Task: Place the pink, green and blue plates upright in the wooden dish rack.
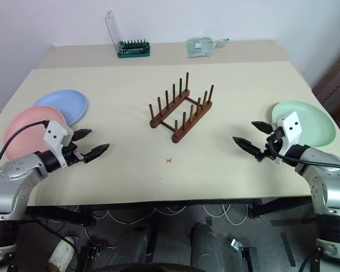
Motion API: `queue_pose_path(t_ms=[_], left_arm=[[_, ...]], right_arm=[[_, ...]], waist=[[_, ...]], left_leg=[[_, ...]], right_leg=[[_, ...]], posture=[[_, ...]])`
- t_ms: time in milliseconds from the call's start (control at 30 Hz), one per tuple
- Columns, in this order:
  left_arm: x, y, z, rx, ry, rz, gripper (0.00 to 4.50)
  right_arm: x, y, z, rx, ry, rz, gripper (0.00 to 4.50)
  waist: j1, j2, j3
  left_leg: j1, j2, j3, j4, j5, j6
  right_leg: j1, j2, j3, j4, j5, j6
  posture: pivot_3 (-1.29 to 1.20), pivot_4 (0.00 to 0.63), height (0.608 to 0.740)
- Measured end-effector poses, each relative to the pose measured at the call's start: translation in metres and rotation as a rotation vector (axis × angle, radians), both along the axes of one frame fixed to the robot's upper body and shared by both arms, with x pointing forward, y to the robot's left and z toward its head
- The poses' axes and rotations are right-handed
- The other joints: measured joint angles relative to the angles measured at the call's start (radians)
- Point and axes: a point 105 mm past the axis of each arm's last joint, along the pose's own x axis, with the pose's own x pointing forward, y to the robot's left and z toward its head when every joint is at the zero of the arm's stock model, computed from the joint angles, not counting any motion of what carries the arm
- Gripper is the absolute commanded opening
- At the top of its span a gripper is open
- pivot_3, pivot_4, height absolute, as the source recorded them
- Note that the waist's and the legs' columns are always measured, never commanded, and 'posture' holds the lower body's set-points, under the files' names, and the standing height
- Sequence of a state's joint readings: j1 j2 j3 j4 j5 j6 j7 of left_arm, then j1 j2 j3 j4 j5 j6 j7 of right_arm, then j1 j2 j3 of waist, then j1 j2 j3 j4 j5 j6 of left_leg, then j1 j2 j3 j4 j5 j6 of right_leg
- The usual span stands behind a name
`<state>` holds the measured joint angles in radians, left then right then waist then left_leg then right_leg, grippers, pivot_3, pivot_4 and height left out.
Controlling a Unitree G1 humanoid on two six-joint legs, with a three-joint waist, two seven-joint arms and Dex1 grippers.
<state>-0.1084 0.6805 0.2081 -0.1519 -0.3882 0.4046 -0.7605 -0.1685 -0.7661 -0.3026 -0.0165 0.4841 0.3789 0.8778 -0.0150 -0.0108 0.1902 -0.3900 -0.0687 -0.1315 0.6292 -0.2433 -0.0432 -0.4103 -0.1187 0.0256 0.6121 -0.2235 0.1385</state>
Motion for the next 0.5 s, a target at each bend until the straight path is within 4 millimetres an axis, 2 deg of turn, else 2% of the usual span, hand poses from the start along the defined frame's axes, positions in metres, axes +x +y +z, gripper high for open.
queue_pose_path(t_ms=[233,300,367,500], left_arm=[[-0.004,-0.015,-0.006,0.001,0.029,-0.048,4.4],[-0.006,-0.028,-0.006,0.003,0.033,-0.087,4.4],[-0.006,-0.05,-0.008,0.004,0.036,-0.16,4.4],[-0.005,-0.113,-0.018,-0.011,0.044,-0.333,4.4]], right_arm=[[0.003,0.001,0.003,-0.009,-0.012,-0.002,4.5],[0.002,0.002,0.003,-0.012,-0.013,0.0,4.5],[0.0,0.004,0.004,-0.017,-0.014,0.007,4.5],[-0.001,0.012,0.007,-0.029,-0.03,0.022,4.5]], waist=[[0.003,0.0,0.0],[0.004,0.0,0.0],[0.006,0.0,0.0],[0.006,0.0,0.0]], left_leg=[[0.0,0.0,0.0,0.0,0.0,0.0],[0.0,0.0,0.0,0.0,0.0,0.0],[0.0,-0.001,0.0,0.001,0.0,0.0],[0.0,-0.001,0.0,0.001,0.0,0.0]], right_leg=[[0.0,0.0,0.0,0.0,0.0,0.0],[0.0,0.0,0.0,0.0,0.0,0.0],[0.001,0.0,0.0,0.0,0.0,0.0],[0.001,-0.001,0.0,0.0,0.0,0.0]], posture=[[0.0,0.15,0.74],[0.0,0.15,0.74],[0.0,0.15,0.74],[0.0,0.15,0.74]])
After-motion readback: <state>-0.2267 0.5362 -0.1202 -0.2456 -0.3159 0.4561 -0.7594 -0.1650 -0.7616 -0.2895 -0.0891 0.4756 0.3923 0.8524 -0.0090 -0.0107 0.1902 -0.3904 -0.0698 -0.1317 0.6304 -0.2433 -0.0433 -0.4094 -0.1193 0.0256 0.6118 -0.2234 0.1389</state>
